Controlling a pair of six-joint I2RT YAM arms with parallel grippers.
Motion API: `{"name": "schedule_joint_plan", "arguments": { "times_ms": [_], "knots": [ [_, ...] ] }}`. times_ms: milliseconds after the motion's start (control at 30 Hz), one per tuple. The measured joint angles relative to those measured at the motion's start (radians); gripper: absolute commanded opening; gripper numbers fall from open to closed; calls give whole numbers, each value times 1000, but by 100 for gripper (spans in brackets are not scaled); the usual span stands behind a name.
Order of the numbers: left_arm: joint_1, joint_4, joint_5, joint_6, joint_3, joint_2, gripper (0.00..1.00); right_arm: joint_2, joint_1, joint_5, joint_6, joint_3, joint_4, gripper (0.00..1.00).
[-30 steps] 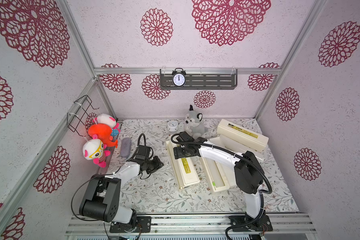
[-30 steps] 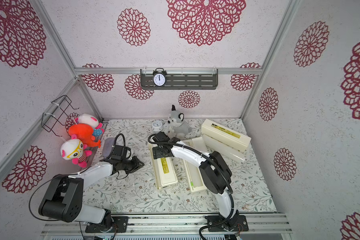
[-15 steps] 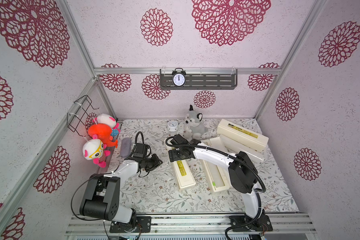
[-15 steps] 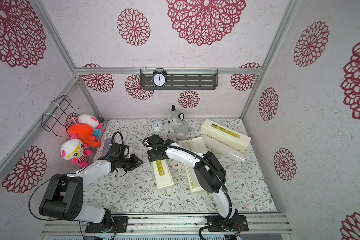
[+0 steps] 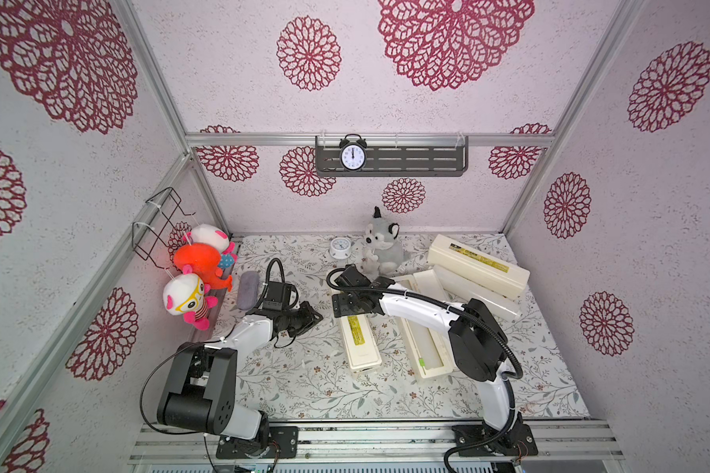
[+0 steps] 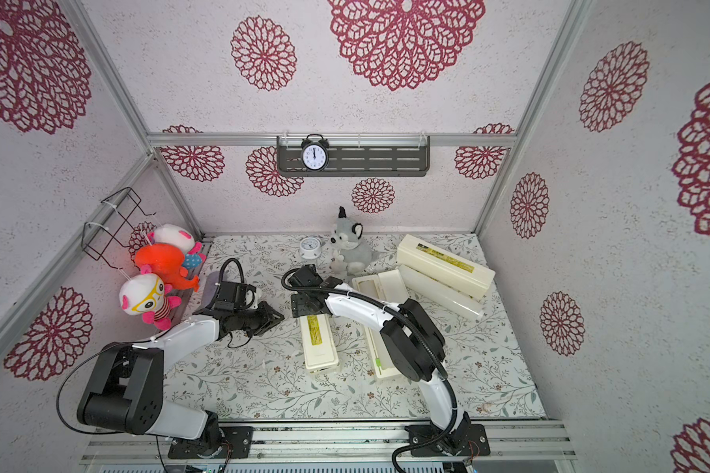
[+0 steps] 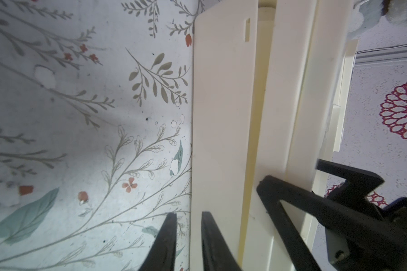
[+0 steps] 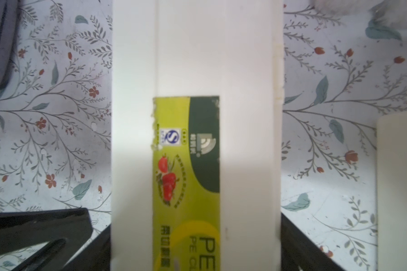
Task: Put plastic wrap rolls into dispensers
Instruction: Close the lid on the plastic wrap cutting box.
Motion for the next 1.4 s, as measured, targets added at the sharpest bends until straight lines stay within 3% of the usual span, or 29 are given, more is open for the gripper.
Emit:
{"name": "schedule_joint_plan", "arguments": {
  "times_ms": [333,633,1400],
  "knots": [
    [0,10,18,-12,31,0,23,0,17,55,-6,3,-10,85],
    [0,10,21,-16,35,0,23,45,19,44,-56,151,-147,85],
    [0,11,22,-19,35,2,24,21,11,20,-45,35,-47,86]
  ]
}}
